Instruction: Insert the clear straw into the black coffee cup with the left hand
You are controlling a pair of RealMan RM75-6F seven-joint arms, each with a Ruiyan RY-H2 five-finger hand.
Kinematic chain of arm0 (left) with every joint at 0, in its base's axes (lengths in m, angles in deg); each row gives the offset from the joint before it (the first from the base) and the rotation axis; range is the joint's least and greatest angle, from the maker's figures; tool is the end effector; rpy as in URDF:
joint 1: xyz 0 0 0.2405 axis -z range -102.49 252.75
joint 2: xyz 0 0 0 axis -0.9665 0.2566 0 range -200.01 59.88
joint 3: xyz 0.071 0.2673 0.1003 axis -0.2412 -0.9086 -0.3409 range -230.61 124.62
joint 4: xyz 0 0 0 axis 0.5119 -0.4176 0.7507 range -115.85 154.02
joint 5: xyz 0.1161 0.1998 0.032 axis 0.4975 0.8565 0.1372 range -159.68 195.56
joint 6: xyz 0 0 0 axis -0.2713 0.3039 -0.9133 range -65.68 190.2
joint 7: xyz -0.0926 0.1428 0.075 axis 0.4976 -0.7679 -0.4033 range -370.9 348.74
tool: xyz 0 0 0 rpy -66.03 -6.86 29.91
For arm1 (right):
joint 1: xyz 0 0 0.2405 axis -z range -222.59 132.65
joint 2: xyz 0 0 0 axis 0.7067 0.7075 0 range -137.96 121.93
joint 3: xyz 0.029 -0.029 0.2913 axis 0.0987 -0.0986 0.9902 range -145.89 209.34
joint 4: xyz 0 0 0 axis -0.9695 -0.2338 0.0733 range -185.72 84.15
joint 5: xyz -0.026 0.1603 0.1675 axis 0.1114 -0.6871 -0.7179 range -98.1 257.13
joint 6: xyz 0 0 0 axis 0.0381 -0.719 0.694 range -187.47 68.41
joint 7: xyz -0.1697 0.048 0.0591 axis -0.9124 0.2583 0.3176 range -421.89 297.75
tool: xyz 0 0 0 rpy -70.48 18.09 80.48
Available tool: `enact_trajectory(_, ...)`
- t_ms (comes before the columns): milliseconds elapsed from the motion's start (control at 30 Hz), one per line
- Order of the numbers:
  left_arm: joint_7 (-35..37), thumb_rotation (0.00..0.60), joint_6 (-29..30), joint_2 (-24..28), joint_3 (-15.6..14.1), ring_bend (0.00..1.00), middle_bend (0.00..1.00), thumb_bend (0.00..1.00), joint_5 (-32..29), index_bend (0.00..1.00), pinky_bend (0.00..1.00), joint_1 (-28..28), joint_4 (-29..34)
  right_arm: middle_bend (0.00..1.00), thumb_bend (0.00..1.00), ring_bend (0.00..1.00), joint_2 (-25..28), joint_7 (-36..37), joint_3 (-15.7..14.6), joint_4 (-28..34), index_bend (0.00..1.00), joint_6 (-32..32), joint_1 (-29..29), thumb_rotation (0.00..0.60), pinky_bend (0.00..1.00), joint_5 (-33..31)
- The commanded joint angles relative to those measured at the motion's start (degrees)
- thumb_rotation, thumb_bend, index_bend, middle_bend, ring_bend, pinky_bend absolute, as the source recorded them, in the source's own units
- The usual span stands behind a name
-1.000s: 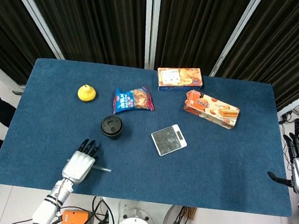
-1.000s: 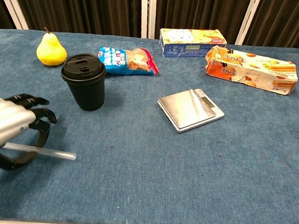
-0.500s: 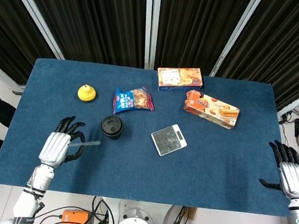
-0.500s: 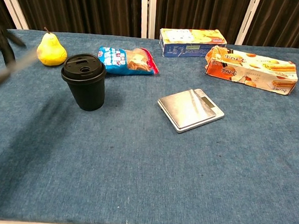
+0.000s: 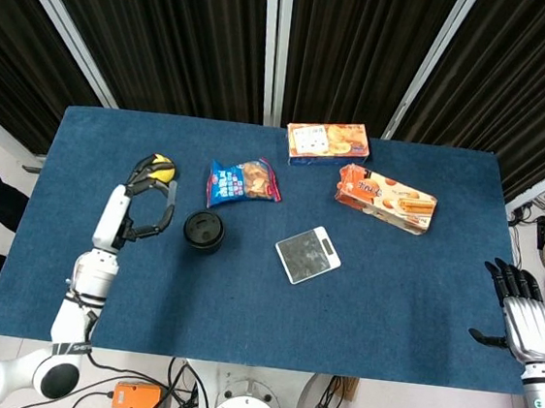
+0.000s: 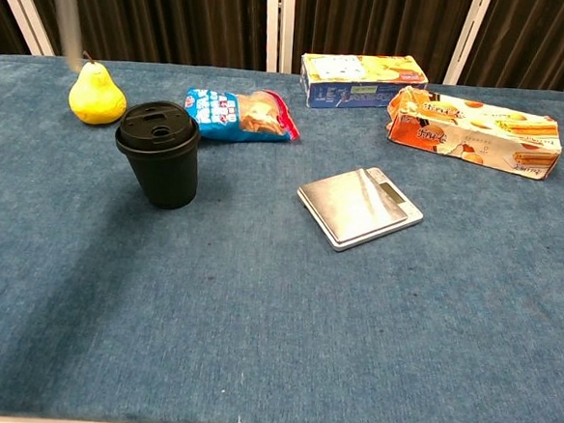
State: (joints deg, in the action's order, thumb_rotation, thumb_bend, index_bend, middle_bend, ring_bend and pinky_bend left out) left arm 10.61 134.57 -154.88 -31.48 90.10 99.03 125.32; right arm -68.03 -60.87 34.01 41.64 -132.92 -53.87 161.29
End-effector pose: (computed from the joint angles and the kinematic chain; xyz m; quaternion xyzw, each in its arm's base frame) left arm -0.1519 0.3566 0.0542 -0.3789 -0.5958 -0.6661 0.2404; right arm -0.3723 -0.2484 0.1516 0.6278 -0.4294 0.3199 0.5649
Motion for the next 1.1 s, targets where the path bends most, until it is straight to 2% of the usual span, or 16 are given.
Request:
enact_trajectory(33, 3.0, 0.6, -1.7, -3.61, 1.73, 0.0, 0.21, 0.41, -2.5, 0.56, 0.0, 2.44, -2.66, 0.07, 0.11, 0.0, 0.09, -0.22, 0.0, 0.23, 0.0, 0.01, 0.03, 0.6, 0.03, -0.21)
enact_trajectory(433, 8.21, 0.6, -3.0, -9.59, 1.21, 0.0, 0.21, 0.41, -5.03, 0.56, 0.0, 4.01, -6.77, 0.07, 0.11, 0.0, 0.24, -1.33, 0.09, 1.08, 0.0, 0.72, -0.39, 0.6, 0.03, -0.87)
enact_trajectory(1100, 8.93, 0.6, -2.48, -12.88, -0.71, 0.0, 0.21, 0.41, -4.27, 0.56, 0.0, 3.57, -12.36, 0.07, 0.11, 0.0, 0.21, -1.49, 0.11, 1.33, 0.0, 0.39, -0.24, 0.6, 0.03, -1.26)
